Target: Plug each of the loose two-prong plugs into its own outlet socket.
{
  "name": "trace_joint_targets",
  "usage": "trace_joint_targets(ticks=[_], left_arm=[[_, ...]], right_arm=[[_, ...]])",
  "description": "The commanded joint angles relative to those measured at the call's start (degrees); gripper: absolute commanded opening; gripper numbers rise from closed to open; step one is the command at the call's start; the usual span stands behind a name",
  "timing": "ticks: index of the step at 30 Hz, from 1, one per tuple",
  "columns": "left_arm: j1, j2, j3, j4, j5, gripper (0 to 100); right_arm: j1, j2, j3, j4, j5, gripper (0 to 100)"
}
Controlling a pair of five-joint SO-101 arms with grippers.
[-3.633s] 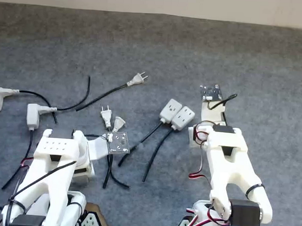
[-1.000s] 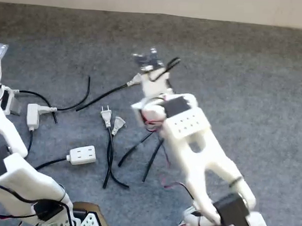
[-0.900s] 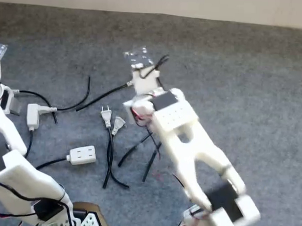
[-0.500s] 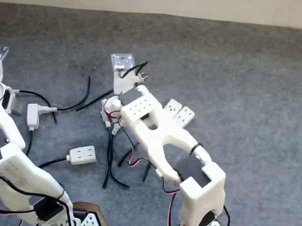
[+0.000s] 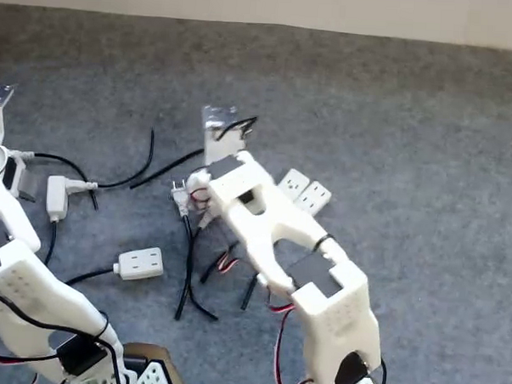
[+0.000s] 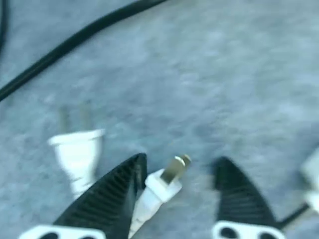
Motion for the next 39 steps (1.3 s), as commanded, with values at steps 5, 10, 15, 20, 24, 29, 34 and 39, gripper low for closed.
trace_joint_targets(ticks=[5, 10, 15, 20, 24, 29, 34, 39], left_arm=[[-0.1, -0.6, -2.0, -0.8, 0.3, 22], [0.0, -0.5, -1.9, -0.8, 0.3, 22], [0.0, -0.5, -1.9, -0.8, 0.3, 22], [-0.2, -0.5, -1.9, -0.8, 0.3, 22], [-0.3, -0.5, -1.8, -0.8, 0.3, 22], [-0.5, -0.5, -1.8, -0.4, -1.8, 22], [-0.3, -0.5, 1.3, -0.8, -5.9, 22], [-0.3, -0.5, 2.9, -2.9, -7.1, 22]], right_arm=[[5.8, -0.5, -5.1, 9.5, -0.6, 7.4], [9.4, -0.7, -16.4, 14.6, 7.0, 2.4], [9.7, -0.6, -27.8, 15.7, 19.3, 0.4], [5.5, 1.0, -27.6, 19.6, 40.6, 0.4], [4.2, 5.7, -22.5, 19.5, 52.0, 0.4], [2.9, 9.5, -19.1, 18.9, 53.5, 6.7], [3.9, 6.2, -18.6, 14.6, 45.9, 28.5], [4.7, -1.9, -12.7, 15.1, 33.1, 32.9]])
